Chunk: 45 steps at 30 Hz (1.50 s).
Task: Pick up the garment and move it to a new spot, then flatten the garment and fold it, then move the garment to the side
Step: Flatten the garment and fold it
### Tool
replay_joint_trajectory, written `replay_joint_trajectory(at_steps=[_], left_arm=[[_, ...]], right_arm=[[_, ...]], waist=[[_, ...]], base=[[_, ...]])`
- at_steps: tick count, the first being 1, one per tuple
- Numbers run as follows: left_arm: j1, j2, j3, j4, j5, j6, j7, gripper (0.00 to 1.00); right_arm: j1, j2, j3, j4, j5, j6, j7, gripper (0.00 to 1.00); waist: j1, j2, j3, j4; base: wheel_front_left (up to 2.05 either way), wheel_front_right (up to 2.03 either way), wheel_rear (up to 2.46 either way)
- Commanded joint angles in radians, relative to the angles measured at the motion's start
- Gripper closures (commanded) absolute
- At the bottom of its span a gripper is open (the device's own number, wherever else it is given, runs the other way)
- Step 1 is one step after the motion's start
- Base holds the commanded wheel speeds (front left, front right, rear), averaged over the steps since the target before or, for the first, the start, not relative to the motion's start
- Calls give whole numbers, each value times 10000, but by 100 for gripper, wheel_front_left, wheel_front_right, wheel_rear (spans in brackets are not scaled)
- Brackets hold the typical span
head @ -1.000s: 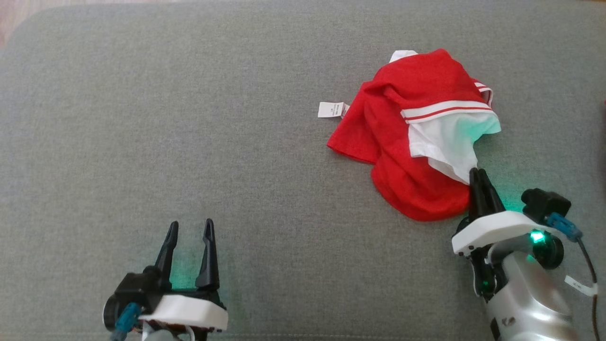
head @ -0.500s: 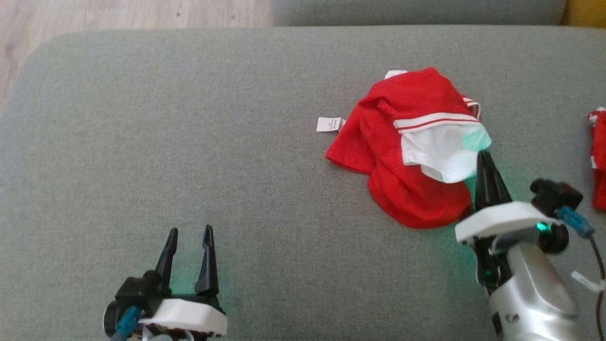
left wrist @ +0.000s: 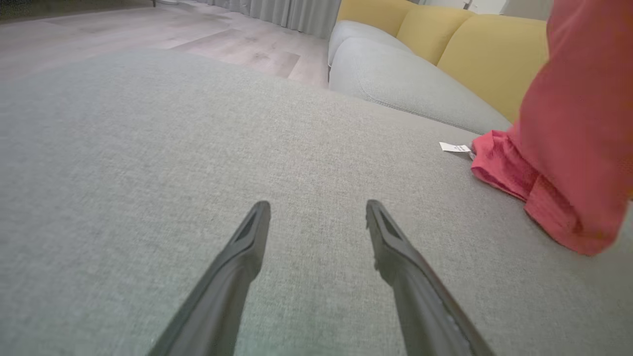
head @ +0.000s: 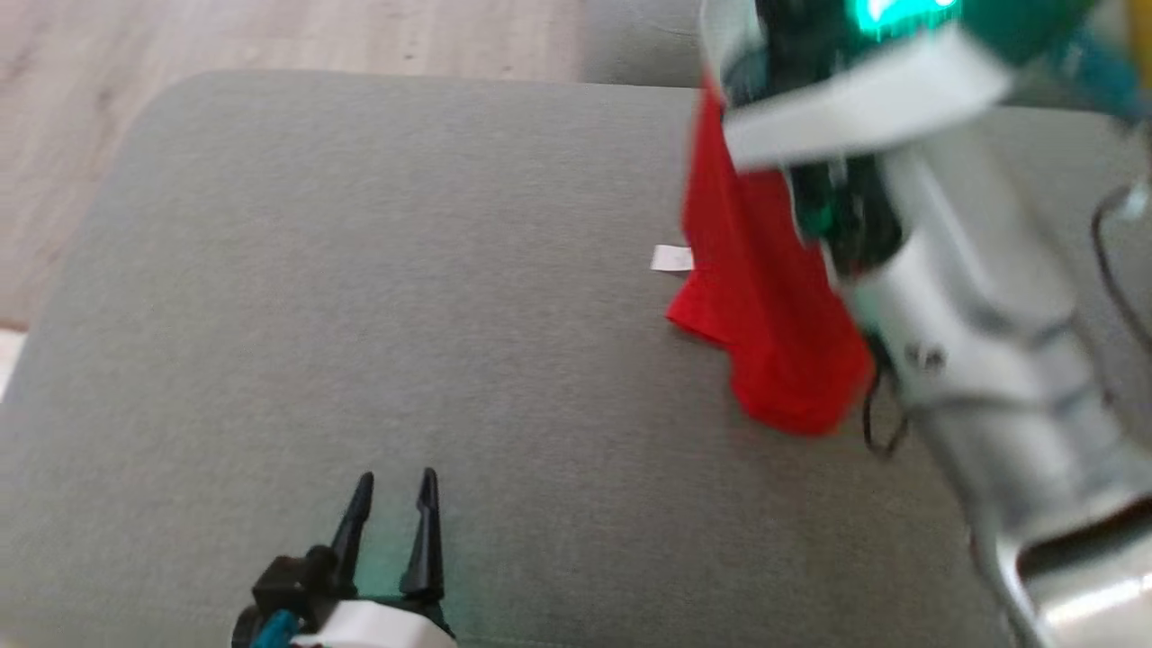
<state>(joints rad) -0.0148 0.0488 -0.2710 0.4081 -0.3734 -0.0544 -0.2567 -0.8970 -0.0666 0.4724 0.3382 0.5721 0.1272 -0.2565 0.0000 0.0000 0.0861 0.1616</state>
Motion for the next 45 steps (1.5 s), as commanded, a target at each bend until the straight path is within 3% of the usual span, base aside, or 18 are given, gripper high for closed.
replay_joint_trajectory(at_steps=[1, 6, 10, 14, 20, 21, 22, 23, 28, 33, 39, 45], left_arm=[[-143, 14, 178, -222, -77, -24, -51, 0], [-65, 14, -138, -76, -308, 59, -51, 0], [-38, 14, -92, -151, -424, 164, -51, 0], [17, 14, 98, -280, -470, 268, -51, 0], [-233, 14, 287, -307, -313, 182, -51, 0], [-306, 14, 288, -306, -288, 158, -51, 0], [-371, 14, 294, -321, -271, 138, -51, 0], [-435, 14, 263, -329, -239, 107, -51, 0], [-687, 14, 8, -376, -79, -11, -51, 0], [-808, 14, -510, -256, 81, -183, -51, 0], [-900, 14, -972, 122, 208, -172, -51, 0], [-1069, 14, -1138, 744, 257, 193, -51, 0]], right_arm=[[-473, 164, 104, -306, 143, 35, -53, 100], [-2314, 164, -501, 606, -292, 35, -53, 100], [-2479, 164, -1316, 1465, -1151, 35, -53, 100], [-1423, -22, -2133, 2087, -2128, 35, -53, 100], [1213, -1361, -2664, 3245, -2967, 35, -53, 100], [1667, -1541, -2777, 3436, -3054, 35, -53, 76], [2111, -1655, -2871, 3630, -3125, 35, -53, 42], [2530, -1729, -3024, 3758, -3134, 35, -53, 0], [4301, -1654, -3723, 3379, -3270, 35, -53, 0], [5503, -887, -4150, 2639, -3427, 35, -53, 0], [5927, -323, -4107, 2252, -3522, 35, -53, 0], [5972, -80, -4078, 2134, -3526, 35, -53, 0]], waist=[[0, 0, -29, 343], [0, 0, -62, 870], [0, 0, 44, 878], [0, 0, 214, 528], [0, 0, 471, -156], [0, 0, 502, -241], [0, 0, 526, -340], [0, 0, 551, -410], [0, 0, 684, -772], [0, 0, 680, -1098], [0, 0, 718, -1366], [0, 0, 807, -1445]], base=[[0, 0, 0], [0, 0, 0], [0, 0, 0], [0, 0, 0], [0, 0, 0], [0, 0, 0], [0, 0, 0], [0, 0, 0], [0, 0, 0], [0, 0, 0], [0, 0, 0], [0, 0, 0]])
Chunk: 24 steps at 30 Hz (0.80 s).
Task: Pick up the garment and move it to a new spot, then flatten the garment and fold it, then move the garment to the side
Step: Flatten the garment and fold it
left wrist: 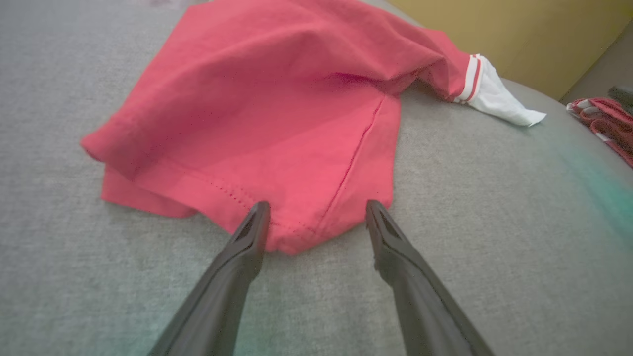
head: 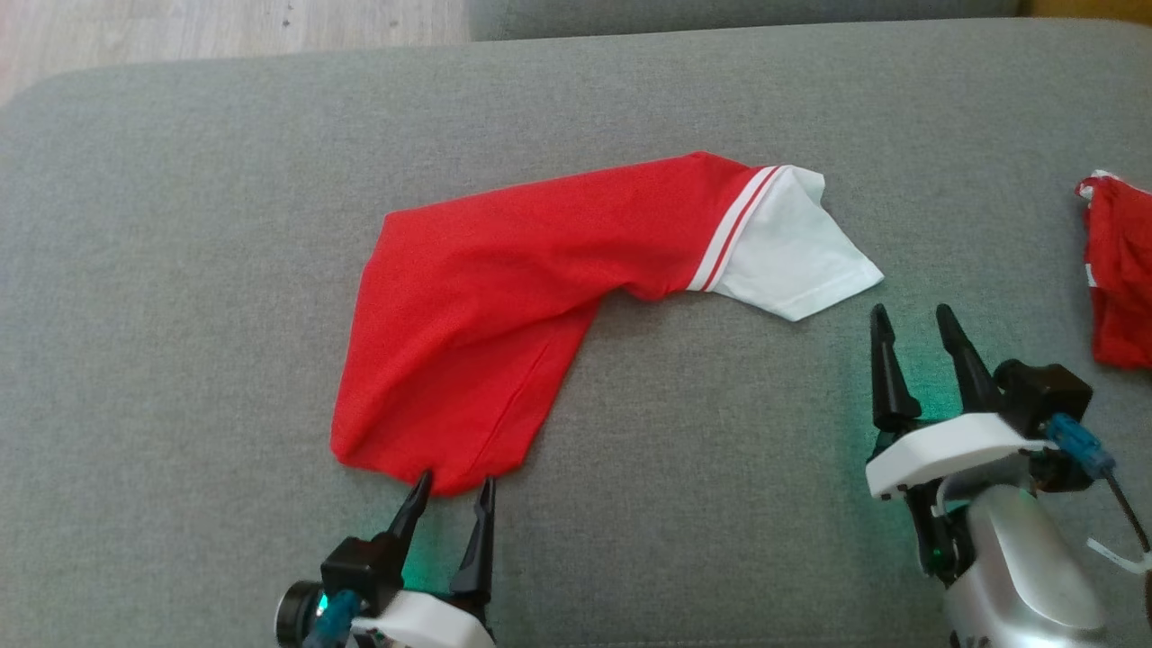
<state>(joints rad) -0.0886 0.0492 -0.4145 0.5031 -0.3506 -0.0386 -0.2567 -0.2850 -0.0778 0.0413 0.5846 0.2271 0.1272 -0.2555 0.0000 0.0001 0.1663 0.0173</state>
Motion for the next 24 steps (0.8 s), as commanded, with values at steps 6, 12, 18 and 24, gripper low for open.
replay_joint_trajectory(at_steps=[6, 12, 18, 24], left_arm=[[-623, 10, 250, 514, 40, 165, -51, 82], [-708, 10, 735, -372, 270, 200, -51, 100], [-395, 10, 1740, -1979, 724, 217, -51, 100], [-131, 128, 2805, -2099, 1490, -152, -51, 0]], right_arm=[[-209, 109, 265, -259, -42, 35, -63, 0], [-82, 138, 21, -221, -22, 35, -63, 0], [120, 210, -83, -178, 118, 35, -63, 0], [219, 264, 154, -162, 286, 35, -63, 0]], waist=[[0, -1, 78, -91], [0, -1, -104, 135], [0, -1, -566, 492], [0, -1, -917, 492]], base=[[0, 0, 0], [0, 0, 0], [0, 0, 0], [0, 0, 0]])
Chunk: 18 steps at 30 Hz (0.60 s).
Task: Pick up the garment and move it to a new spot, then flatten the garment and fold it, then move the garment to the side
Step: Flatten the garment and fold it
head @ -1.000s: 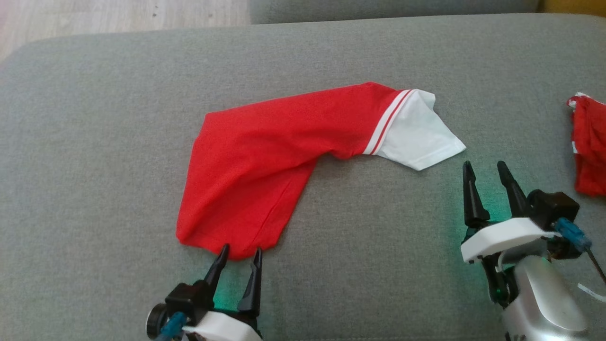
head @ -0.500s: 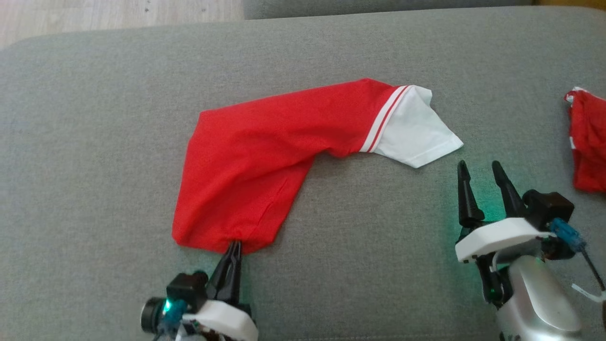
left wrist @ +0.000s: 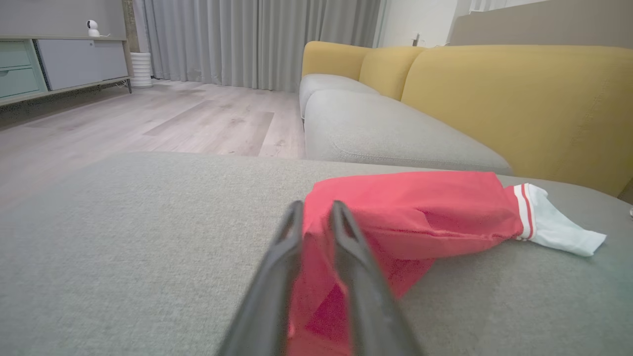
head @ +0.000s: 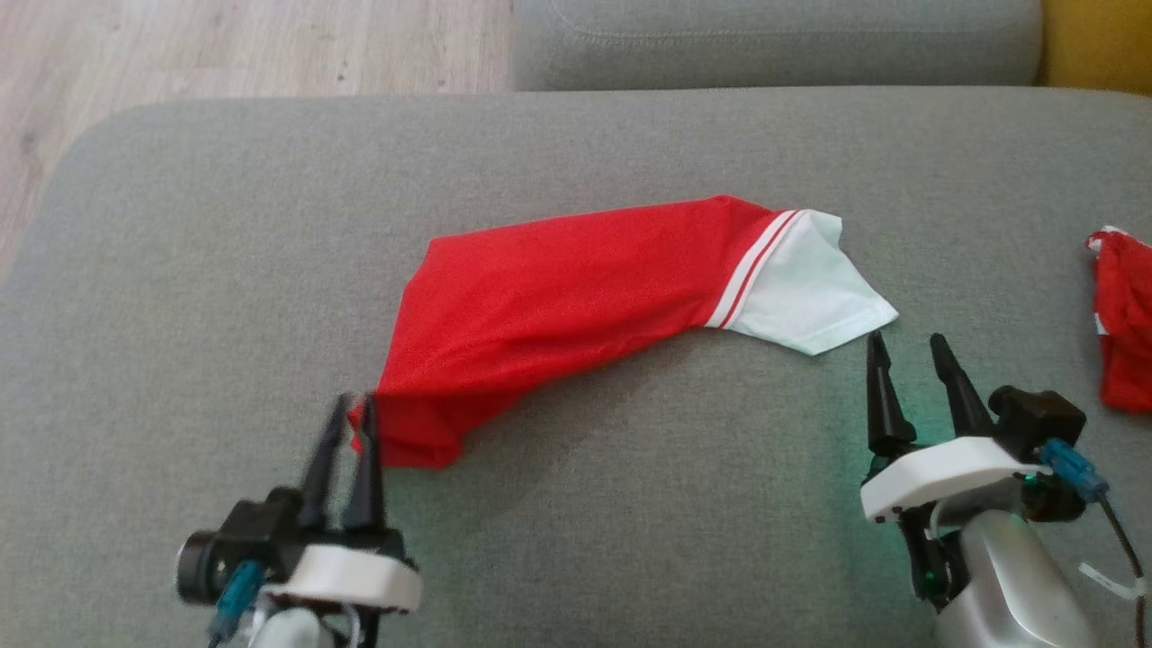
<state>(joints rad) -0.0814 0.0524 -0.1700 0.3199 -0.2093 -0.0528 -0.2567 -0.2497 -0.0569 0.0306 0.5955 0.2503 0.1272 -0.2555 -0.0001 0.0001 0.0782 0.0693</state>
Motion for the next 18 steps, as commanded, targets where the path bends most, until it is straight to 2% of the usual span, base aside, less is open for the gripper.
replay_joint_trajectory(at_steps=[1, 5, 12, 15, 18], left_arm=[[-195, 109, 485, -219, 150, -76, -51, 0], [-63, 70, 1006, -159, 253, -133, -51, 0], [320, -11, 1468, -95, 274, 370, -51, 0], [544, -17, 1393, 132, -164, 641, -51, 0], [741, -19, 1200, 327, -395, 725, -51, 0]], right_arm=[[-130, 58, 321, -271, 113, 35, -63, 0], [-89, 63, 375, -388, 347, 35, -63, 0], [214, 64, -83, -1153, -72, 35, -63, 0], [474, 65, -5, -1463, -244, 35, -63, 0], [762, 65, 213, -1567, -266, 35, -63, 0]], waist=[[1, -1, -60, -63], [1, -1, -124, -193], [1, -1, -385, -399], [1, -1, -553, -510], [1, -1, -679, -598]], base=[[0, 0, 0], [0, 0, 0], [0, 0, 0], [0, 0, 0], [0, 0, 0]])
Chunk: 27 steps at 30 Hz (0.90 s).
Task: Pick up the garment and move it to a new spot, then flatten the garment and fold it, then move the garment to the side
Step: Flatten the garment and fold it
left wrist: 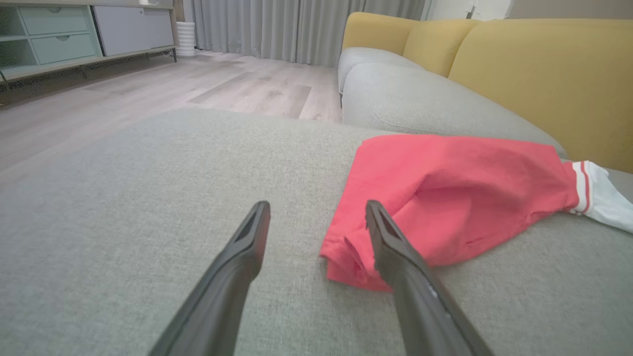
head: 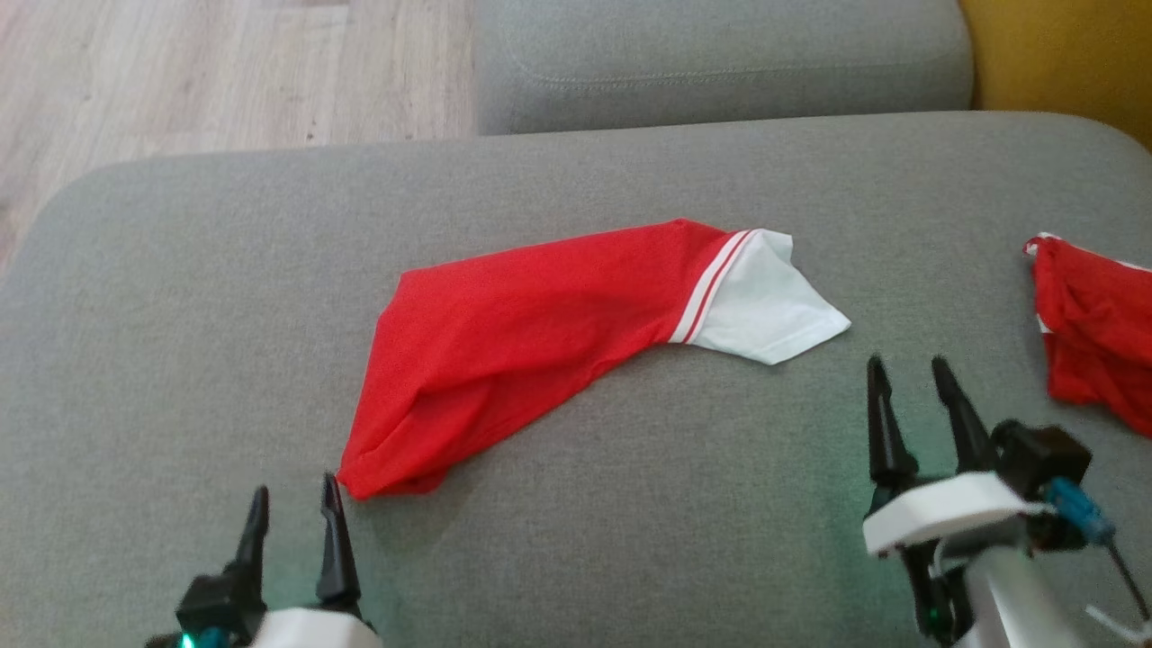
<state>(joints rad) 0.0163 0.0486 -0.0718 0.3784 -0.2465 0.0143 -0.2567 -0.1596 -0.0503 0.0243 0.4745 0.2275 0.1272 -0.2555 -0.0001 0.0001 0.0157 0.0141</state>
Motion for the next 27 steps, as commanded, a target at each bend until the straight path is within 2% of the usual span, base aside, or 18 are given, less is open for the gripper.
replay_joint_trajectory(at_steps=[1, 15, 17, 23, 27], left_arm=[[-169, 19, 152, -193, -69, 59, -51, 0], [74, 17, -123, -100, -307, 109, -51, 0], [43, 17, -211, -90, -441, -25, -51, 0], [-168, 17, -736, 421, -1121, -827, -51, 0], [-440, 17, -775, 795, -1449, -1050, -51, 0]], right_arm=[[-39, 0, 322, -388, -15, 35, -63, 0], [216, 0, 389, -438, 38, 35, -63, 0], [204, 0, 426, -432, 59, 35, -63, 0], [192, 1, 589, -340, 131, 35, -63, 0], [132, 1, 627, -327, 107, 35, -63, 0]], waist=[[1, -1, -95, -67], [1, -1, -189, -158], [1, -1, -168, -135], [1, -1, 32, -102], [1, -1, 278, -118]], base=[[0, 0, 0], [0, 0, 0], [0, 0, 0], [0, 0, 0], [0, 0, 0]])
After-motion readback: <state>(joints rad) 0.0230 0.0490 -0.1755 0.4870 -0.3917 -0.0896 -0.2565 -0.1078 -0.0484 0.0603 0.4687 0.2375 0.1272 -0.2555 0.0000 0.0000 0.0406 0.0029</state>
